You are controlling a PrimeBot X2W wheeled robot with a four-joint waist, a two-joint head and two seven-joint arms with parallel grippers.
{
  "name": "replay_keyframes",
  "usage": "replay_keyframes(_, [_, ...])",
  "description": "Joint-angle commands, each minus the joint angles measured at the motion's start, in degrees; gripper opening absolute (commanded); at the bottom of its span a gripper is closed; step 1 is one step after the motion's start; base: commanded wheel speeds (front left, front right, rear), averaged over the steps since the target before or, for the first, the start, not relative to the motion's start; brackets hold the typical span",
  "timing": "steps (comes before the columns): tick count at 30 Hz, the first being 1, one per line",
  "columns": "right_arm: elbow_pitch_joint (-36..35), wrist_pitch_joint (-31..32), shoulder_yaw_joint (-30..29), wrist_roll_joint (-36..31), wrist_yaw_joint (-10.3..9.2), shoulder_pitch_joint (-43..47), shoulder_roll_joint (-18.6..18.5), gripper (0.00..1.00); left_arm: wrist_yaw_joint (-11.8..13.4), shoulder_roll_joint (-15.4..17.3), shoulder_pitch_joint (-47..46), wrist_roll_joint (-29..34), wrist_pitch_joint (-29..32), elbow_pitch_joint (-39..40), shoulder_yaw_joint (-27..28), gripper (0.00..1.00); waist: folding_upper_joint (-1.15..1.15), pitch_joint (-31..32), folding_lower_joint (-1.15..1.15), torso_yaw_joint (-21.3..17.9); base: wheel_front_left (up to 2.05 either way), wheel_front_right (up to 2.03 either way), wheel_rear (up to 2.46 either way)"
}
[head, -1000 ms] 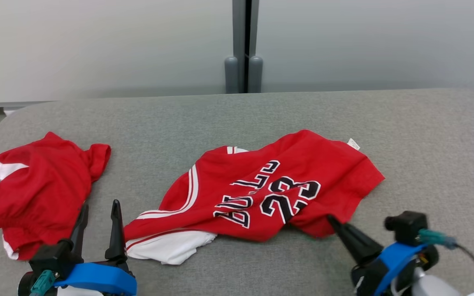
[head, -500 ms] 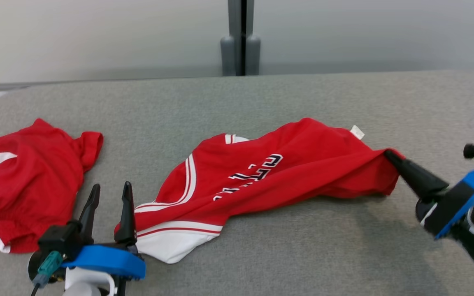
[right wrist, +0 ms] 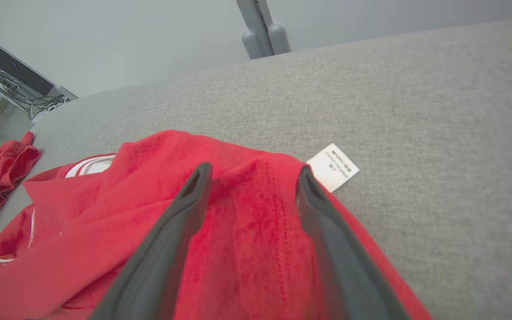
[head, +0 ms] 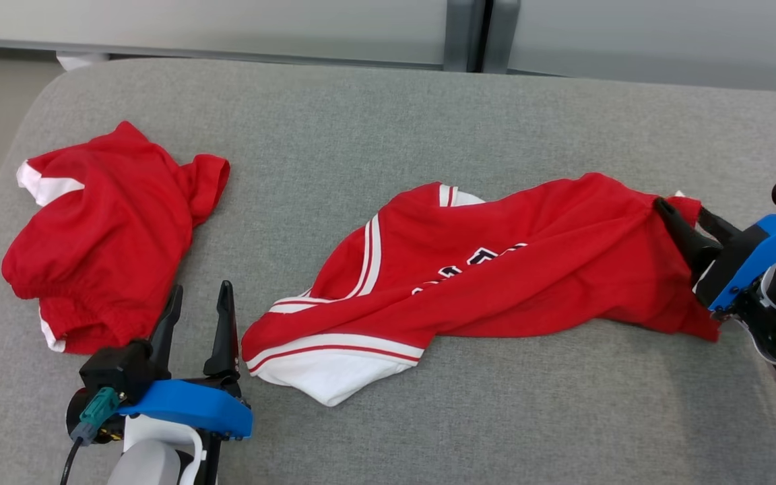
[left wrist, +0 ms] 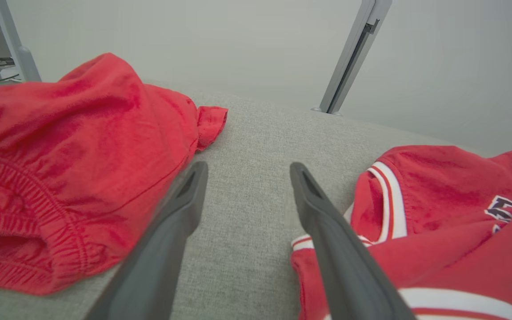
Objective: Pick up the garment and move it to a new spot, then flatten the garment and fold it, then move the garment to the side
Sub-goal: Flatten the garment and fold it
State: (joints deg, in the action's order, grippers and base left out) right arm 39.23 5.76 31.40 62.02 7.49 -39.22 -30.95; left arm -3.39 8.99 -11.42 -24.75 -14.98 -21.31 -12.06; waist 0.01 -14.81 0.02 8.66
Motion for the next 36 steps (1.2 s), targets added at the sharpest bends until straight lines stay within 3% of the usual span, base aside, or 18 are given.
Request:
replay_keyframes(1, [0.5,-2.1,0.6,-0.2,0.01,-0.2,-0.3,1.0,-0.2,-0.1,-0.3,0.3,-0.3,-0.2,0.5,1.0,-0.01,1.6,-0.02,-1.6,0.0,0.0,0.0])
replay_keyframes(7, [1.3,-11.4,2.6,-1.0,0.01,2.8,-0.6,1.0,-1.0,0.1,1.1,1.1,-0.3,-0.5,1.5,1.0,-0.01,5.0,-0.02,-6.6,0.0,0.0,0.0])
replay_keyframes(13, [-0.5,-20.2,1.8,-3.2,0.01,7.4,2.0,1.0,-1.1,-0.2,2.1,1.7,-0.3,-0.1,2.2,1.0,-0.01,6.6,-0.02,-10.2,0.0,0.0,0.0])
replay_keyframes(19, [-1.0,-21.0,0.0,-8.8,0.01,11.0,7.2,1.0,-1.6,0.1,1.5,2.2,-0.3,-0.4,2.0,1.0,-0.01,6.3,-0.02,-10.9,0.0,0.0,0.0])
replay_keyframes(30, [11.1,-17.6,2.6,-12.5,0.01,4.5,11.9,1.0,-2.0,-0.1,0.3,2.2,-0.3,-1.6,1.5,1.0,-0.01,4.6,-0.02,-7.0,0.0,0.0,0.0])
replay_keyframes(34, [14.9,-15.2,3.0,-11.9,0.01,2.7,12.5,0.78,-2.1,-0.3,0.4,2.3,-0.3,-2.0,1.6,1.0,-0.01,4.7,-0.02,-6.0,0.0,0.0,0.0])
replay_keyframes(35, [15.5,-14.9,3.2,-11.8,0.01,2.6,12.7,0.7,-2.1,-0.3,0.4,2.3,-0.3,-2.0,1.6,1.0,-0.01,4.8,-0.02,-5.9,0.0,0.0,0.0])
replay_keyframes(36, [16.1,-14.8,3.4,-11.8,0.01,2.5,12.9,0.49,-2.1,-0.3,0.4,2.3,-0.3,-2.1,1.7,1.0,-0.01,4.8,-0.02,-5.8,0.0,0.0,0.0])
